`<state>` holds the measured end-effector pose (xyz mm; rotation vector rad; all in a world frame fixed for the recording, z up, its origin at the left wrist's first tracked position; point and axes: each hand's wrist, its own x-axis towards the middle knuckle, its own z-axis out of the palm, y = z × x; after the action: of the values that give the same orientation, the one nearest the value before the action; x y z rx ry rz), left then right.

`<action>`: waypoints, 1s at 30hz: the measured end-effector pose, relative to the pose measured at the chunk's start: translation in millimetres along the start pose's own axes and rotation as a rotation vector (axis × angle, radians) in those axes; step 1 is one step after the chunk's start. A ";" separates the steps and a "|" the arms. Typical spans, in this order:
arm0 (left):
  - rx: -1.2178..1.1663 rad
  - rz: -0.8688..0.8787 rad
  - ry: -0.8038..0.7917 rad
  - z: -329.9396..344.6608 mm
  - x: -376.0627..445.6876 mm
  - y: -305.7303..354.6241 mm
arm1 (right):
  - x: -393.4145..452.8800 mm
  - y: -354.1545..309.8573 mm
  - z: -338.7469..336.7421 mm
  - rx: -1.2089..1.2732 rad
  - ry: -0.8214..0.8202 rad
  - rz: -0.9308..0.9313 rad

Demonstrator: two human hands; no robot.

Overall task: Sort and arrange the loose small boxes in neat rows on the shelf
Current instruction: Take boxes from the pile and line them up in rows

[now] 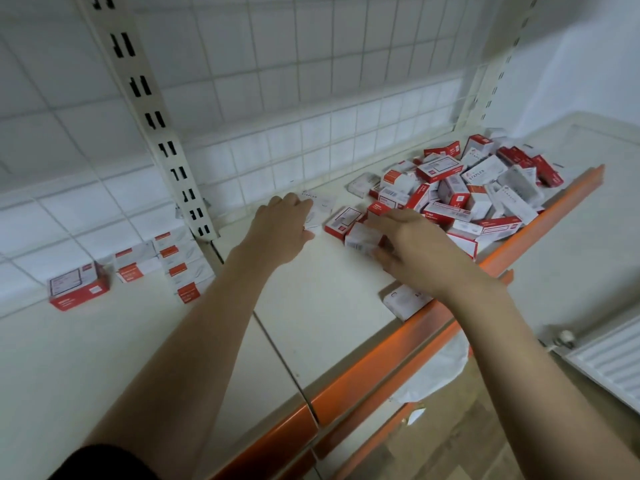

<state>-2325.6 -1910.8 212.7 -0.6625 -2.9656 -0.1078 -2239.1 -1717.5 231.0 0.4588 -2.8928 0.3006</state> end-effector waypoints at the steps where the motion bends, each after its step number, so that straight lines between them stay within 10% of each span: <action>1: -0.003 0.007 0.025 -5.1 -6.4 1.0 | 7.5 0.3 -0.8 -0.015 -0.021 -0.005; 17: -0.208 -0.060 0.275 -49.0 -113.6 20.6 | 62.9 -3.0 4.4 -0.304 -0.393 0.119; 30: -0.253 -0.119 0.360 -28.8 -152.4 22.3 | 17.6 -31.6 -19.9 0.035 -0.092 0.027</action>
<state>-2176.5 -1957.4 225.0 -0.4335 -2.6603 -0.5561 -2242.1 -1747.3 259.4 0.4514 -2.9899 0.3429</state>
